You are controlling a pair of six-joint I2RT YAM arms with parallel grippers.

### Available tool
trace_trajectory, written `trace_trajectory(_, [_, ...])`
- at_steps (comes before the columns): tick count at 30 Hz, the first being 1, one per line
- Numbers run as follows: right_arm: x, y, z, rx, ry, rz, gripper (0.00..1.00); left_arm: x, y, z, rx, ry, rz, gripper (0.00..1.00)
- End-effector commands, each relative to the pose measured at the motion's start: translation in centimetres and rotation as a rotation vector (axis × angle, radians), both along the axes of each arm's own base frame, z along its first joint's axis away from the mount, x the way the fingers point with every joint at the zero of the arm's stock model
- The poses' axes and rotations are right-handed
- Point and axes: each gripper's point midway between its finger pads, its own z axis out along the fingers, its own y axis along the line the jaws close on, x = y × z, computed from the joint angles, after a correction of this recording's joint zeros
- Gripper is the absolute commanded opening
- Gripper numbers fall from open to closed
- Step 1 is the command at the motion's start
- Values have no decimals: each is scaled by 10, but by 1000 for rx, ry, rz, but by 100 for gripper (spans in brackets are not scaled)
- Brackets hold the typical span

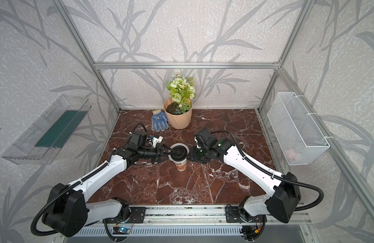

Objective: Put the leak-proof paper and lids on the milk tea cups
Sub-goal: Secure the cup lid on the cup.

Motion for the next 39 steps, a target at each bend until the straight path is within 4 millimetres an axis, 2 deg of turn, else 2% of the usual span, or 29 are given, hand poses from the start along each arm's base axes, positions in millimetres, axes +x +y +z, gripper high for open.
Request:
trace_trajectory(1, [4, 20, 12, 123, 30, 8, 46, -17, 15, -44, 123, 168, 37, 50])
trace_trajectory(10, [5, 17, -2, 110, 57, -2, 45, -17, 15, -44, 123, 168, 36, 50])
trace_trajectory(17, [6, 10, -8, 83, 59, -17, 41, -17, 15, -44, 125, 168, 34, 50])
trace_trajectory(30, [11, 11, -17, 92, 74, -30, 38, -17, 14, -44, 125, 170, 34, 50])
trace_trajectory(39, [8, 5, -39, 66, 114, -48, 33, -16, 14, -45, 124, 172, 33, 50])
